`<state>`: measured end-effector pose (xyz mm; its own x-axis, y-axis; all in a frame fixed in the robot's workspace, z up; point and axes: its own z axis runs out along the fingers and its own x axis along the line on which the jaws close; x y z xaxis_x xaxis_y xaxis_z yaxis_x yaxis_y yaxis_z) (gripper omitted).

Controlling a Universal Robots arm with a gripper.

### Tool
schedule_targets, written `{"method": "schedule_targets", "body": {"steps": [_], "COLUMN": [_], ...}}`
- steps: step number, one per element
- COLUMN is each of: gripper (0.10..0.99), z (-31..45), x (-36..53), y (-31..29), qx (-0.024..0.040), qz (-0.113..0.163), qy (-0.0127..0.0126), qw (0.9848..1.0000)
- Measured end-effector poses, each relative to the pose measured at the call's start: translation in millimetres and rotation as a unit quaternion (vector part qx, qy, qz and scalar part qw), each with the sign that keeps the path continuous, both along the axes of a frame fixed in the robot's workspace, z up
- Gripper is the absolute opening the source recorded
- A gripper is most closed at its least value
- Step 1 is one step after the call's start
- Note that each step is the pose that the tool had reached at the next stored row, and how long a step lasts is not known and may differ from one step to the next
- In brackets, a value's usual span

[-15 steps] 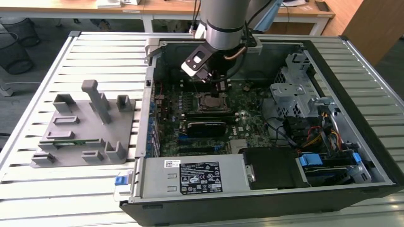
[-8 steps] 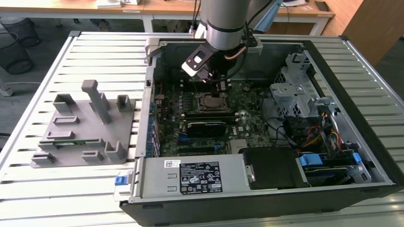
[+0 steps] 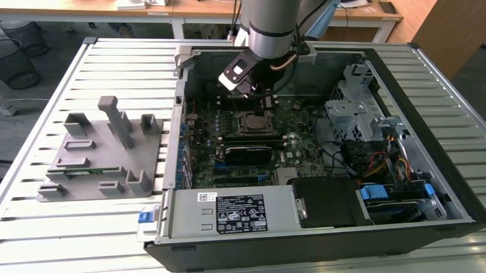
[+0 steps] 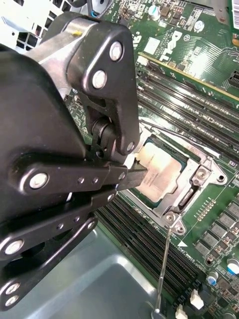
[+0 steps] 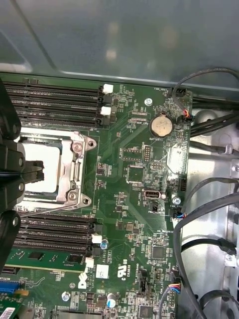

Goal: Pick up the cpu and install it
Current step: 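Install the first cpu locking lever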

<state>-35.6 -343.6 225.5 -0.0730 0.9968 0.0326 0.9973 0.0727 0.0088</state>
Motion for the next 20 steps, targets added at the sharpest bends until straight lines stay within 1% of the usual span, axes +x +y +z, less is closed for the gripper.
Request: {"method": "schedule_targets", "body": {"steps": [20], "gripper": [0.106], "z": [3.1], "x": [0.2], "y": [0.0], "qx": [-0.0005], "qz": [0.000], "qy": [0.0000], "qw": [1.0000]}}
